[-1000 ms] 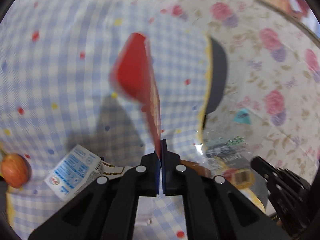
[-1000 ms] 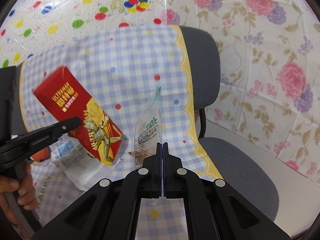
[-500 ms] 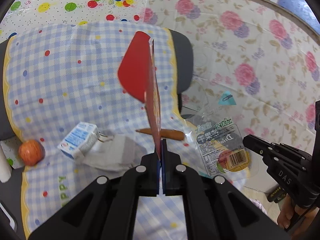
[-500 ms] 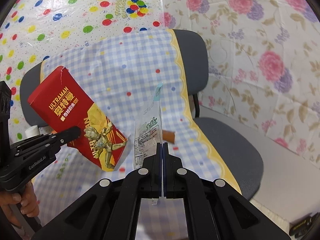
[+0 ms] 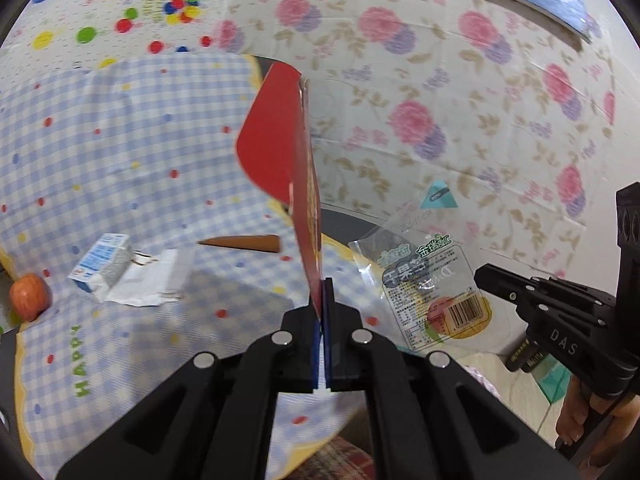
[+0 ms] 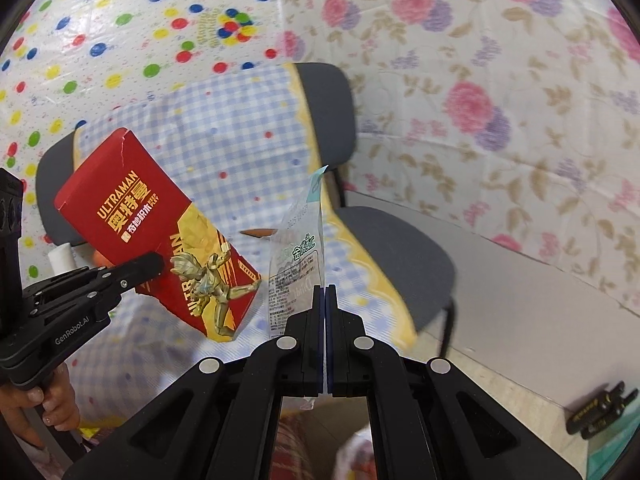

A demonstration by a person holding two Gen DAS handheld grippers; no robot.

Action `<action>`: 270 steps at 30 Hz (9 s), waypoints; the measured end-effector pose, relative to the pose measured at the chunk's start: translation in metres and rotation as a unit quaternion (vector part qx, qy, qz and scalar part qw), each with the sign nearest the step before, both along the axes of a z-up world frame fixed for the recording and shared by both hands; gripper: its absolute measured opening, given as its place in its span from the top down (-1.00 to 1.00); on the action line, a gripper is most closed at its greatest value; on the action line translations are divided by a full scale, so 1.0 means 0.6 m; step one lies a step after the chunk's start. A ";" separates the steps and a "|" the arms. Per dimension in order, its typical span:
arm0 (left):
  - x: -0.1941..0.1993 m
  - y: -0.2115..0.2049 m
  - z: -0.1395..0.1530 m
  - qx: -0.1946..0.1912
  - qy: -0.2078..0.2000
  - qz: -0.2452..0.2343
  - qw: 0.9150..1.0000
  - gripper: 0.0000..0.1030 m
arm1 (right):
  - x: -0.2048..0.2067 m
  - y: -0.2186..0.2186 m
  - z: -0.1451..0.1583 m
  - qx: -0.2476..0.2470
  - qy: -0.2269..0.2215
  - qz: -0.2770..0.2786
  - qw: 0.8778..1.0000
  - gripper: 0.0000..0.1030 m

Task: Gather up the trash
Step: 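Carry the red box and clear bag to the wastebasket, then open both tools to drop the box and bag into the wastebasket, then return both tools to the chair toward the milk carton and paper, then grasp the white milk carton with the left tool while the right tool approaches the white paper, then grasp the folded white paper with the right tool while the left tool holds the carton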

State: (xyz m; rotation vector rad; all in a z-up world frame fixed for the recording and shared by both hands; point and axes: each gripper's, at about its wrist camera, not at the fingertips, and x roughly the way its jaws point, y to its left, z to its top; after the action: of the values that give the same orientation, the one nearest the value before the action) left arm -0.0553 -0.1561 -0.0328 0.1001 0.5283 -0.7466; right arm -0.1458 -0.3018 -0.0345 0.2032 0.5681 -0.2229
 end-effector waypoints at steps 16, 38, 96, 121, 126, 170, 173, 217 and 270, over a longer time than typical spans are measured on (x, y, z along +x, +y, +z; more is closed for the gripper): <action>-0.108 -0.141 -0.072 0.033 0.025 -0.145 0.989 1.00 | -0.174 -0.080 -0.052 -0.025 0.054 -0.128 0.990 0.98; -0.139 -0.246 -0.160 0.109 0.060 -0.204 0.971 1.00 | -0.201 -0.138 -0.171 -0.019 0.167 -0.197 0.966 0.94; 0.177 0.200 -0.024 0.045 0.032 0.218 0.974 -0.28 | 0.175 0.089 -0.008 -0.018 0.038 0.086 0.995 0.28; 0.352 0.250 -0.117 0.101 0.087 0.246 0.960 -0.51 | 0.400 0.172 -0.094 0.021 0.102 0.165 0.981 0.09; 0.387 0.211 -0.121 0.138 0.066 0.237 0.959 -0.51 | 0.416 0.164 -0.097 0.023 0.102 0.160 0.981 0.08; 0.303 0.338 -0.121 0.008 0.169 0.289 0.942 0.15 | 0.469 0.253 -0.158 0.018 0.159 0.200 0.967 0.93; 0.289 0.330 -0.117 0.008 0.168 0.283 0.944 0.15 | 0.442 0.234 -0.143 0.021 0.142 0.194 0.970 0.94; 0.166 0.205 -0.107 0.022 0.140 0.171 0.975 0.11 | 0.242 0.120 -0.134 -0.001 0.131 0.183 0.974 0.20; 0.181 0.171 -0.107 0.030 0.116 0.137 0.983 0.27 | 0.279 0.165 -0.165 -0.019 0.138 0.205 0.969 0.41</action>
State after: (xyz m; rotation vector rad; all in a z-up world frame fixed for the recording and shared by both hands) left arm 0.0530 -0.0533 -0.0971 -0.0051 0.7703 -0.4746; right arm 0.0216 -0.2025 -0.1335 0.0138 0.8664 0.1432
